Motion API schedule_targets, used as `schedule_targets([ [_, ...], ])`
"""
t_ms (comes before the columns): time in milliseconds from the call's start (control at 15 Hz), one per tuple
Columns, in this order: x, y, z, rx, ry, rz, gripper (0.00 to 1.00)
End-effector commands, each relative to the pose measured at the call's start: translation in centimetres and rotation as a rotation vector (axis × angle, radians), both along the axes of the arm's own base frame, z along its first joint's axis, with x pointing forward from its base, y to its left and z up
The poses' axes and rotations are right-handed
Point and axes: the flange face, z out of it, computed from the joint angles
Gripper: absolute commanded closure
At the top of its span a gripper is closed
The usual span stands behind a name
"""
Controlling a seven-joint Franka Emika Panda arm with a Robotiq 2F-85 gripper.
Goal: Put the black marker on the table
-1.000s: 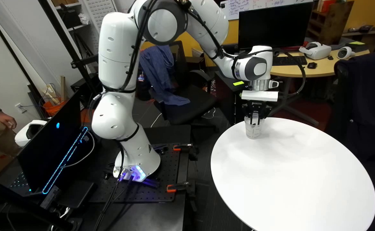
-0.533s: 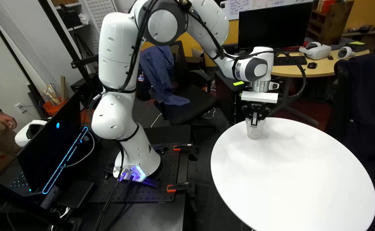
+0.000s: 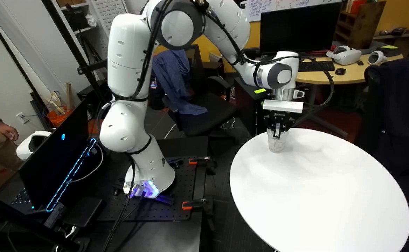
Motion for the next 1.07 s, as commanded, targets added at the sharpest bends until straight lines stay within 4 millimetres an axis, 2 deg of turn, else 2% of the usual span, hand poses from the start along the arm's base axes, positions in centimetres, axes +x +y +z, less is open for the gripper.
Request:
schedule_targets([
  [0,0.2,0.2,0.9,0.003,0.006,0.002,0.96],
  [600,-0.1,0.6,2.9,-0.019,-0.012,0.002,0.96],
  [1000,-1.2,0.9,5.5,-0.078,0.003,-0.004,0.96],
])
